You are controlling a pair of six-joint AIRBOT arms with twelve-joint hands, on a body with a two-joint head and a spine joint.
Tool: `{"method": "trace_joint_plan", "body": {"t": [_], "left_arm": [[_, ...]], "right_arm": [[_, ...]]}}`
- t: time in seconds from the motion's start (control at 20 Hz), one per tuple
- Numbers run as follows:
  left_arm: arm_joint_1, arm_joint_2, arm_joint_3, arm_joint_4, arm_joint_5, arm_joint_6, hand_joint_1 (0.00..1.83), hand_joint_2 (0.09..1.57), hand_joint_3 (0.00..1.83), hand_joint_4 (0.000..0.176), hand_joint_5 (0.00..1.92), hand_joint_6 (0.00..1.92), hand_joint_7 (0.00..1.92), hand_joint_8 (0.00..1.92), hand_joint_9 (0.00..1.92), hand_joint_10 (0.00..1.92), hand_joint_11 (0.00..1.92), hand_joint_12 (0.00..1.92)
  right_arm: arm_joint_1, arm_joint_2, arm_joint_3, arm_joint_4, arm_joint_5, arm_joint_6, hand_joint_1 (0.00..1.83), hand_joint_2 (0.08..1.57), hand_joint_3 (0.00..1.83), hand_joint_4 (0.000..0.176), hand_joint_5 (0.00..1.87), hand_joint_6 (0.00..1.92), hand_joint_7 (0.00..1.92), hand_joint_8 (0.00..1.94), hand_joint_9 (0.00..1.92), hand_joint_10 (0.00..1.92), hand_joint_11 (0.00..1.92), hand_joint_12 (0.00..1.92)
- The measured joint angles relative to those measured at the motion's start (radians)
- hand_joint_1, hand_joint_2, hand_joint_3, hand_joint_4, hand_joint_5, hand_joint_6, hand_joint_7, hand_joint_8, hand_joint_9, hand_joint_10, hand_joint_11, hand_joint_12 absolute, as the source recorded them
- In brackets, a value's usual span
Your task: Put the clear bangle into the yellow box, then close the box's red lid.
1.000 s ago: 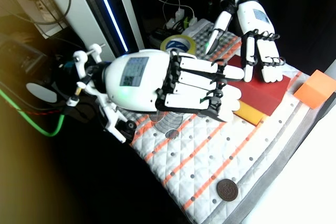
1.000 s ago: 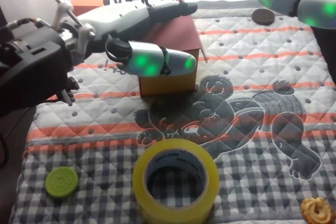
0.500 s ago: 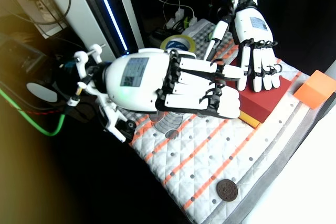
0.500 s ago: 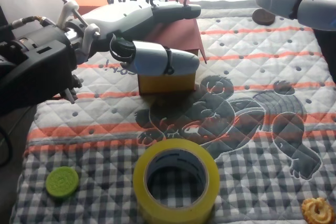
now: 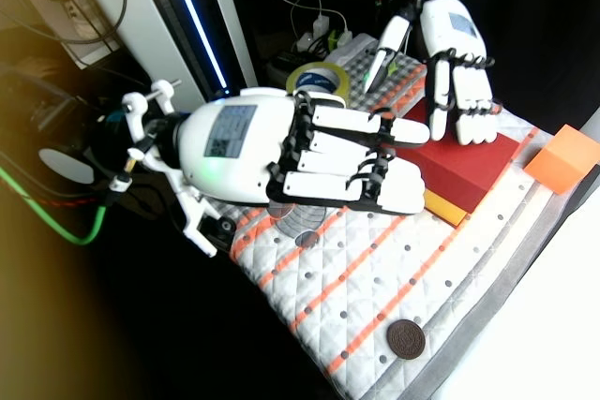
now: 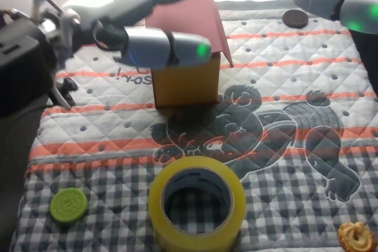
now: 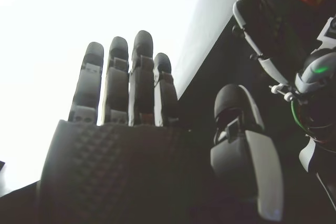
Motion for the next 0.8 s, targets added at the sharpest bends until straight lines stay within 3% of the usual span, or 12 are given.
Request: {"method": "trace_joint_plan", "body": {"t": [0.05,0.1,0.2,0.3,0.4,0.45,0.5,0.65,0.75,0.8], "left_arm": [[-0.002,0.007,-0.003,-0.003,-0.02,-0.008,0.38,1.03,0.0,0.176,0.09,0.0,0.14,0.01,0.06,0.0,0.0,0.0],[-0.002,0.014,-0.005,-0.005,-0.039,-0.029,0.31,1.03,0.0,0.176,0.06,0.0,0.13,0.0,0.06,0.0,0.0,0.0],[-0.002,0.018,-0.006,-0.004,-0.056,-0.058,0.17,1.03,0.0,0.176,0.03,0.0,0.1,0.0,0.07,0.01,0.0,0.0],[0.0,0.042,-0.021,-0.007,-0.092,-0.103,0.04,1.06,0.01,0.176,0.01,0.0,0.09,0.0,0.04,0.0,0.0,0.0],[0.015,0.09,-0.053,-0.022,-0.169,-0.116,0.09,1.08,0.01,0.176,0.04,0.01,0.1,0.0,0.06,0.01,0.0,0.0],[0.027,0.113,-0.068,-0.023,-0.21,-0.125,0.11,1.09,0.01,0.176,0.05,0.01,0.09,0.0,0.05,0.0,0.0,0.0],[0.045,0.136,-0.082,-0.024,-0.248,-0.146,0.13,1.09,0.01,0.176,0.05,0.01,0.09,0.0,0.06,0.01,0.03,0.01],[0.15,0.199,-0.098,-0.013,-0.359,-0.341,0.15,1.06,0.0,0.176,0.1,0.0,0.13,0.0,0.08,0.0,0.04,0.04],[0.24,0.245,-0.11,-0.013,-0.431,-0.498,0.09,1.06,0.0,0.15,0.09,0.0,0.13,0.0,0.04,0.0,0.0,0.0],[0.288,0.274,-0.127,-0.023,-0.485,-0.546,0.34,1.07,0.01,0.133,0.1,0.0,0.08,0.0,0.01,0.0,0.0,0.0]], "right_arm": [[0.0,0.0,0.0,0.0,-0.003,0.0,0.0,1.31,0.0,0.042,0.23,0.0,0.46,0.0,0.28,0.0,0.0,0.34],[0.0,0.0,0.0,0.002,-0.003,0.0,0.0,1.3,0.0,0.053,0.22,0.0,0.44,0.0,0.26,0.0,0.0,0.3],[0.0,0.0,0.0,0.0,-0.002,0.0,0.0,1.32,0.0,0.045,0.19,0.0,0.36,0.0,0.18,0.0,0.0,0.15],[-0.01,0.012,-0.013,0.0,0.006,0.0,0.0,1.31,0.0,0.062,0.21,0.01,0.33,0.0,0.15,0.0,0.0,0.11],[-0.042,0.044,-0.039,0.0,0.043,0.0,0.0,1.33,0.01,0.052,0.22,0.01,0.27,0.0,0.14,0.0,0.02,0.12],[-0.055,0.059,-0.049,-0.001,0.058,0.0,0.0,1.34,0.0,0.045,0.22,0.0,0.32,0.02,0.25,0.0,0.02,0.32],[-0.073,0.073,-0.061,0.002,0.079,0.0,0.0,1.34,0.0,0.05,0.21,0.0,0.34,0.0,0.27,0.0,0.0,0.44],[-0.142,0.127,-0.109,-0.001,0.143,0.0,0.0,1.3,0.0,0.047,0.22,0.0,0.47,0.01,0.36,0.01,0.0,0.52],[-0.21,0.161,-0.146,0.002,0.19,0.0,0.0,1.26,0.0,0.083,0.22,0.0,0.45,0.0,0.35,0.0,0.0,0.49],[-0.259,0.178,-0.17,0.021,0.224,0.0,0.0,1.26,0.0,0.1,0.22,0.0,0.42,0.0,0.33,0.0,0.0,0.46]]}}
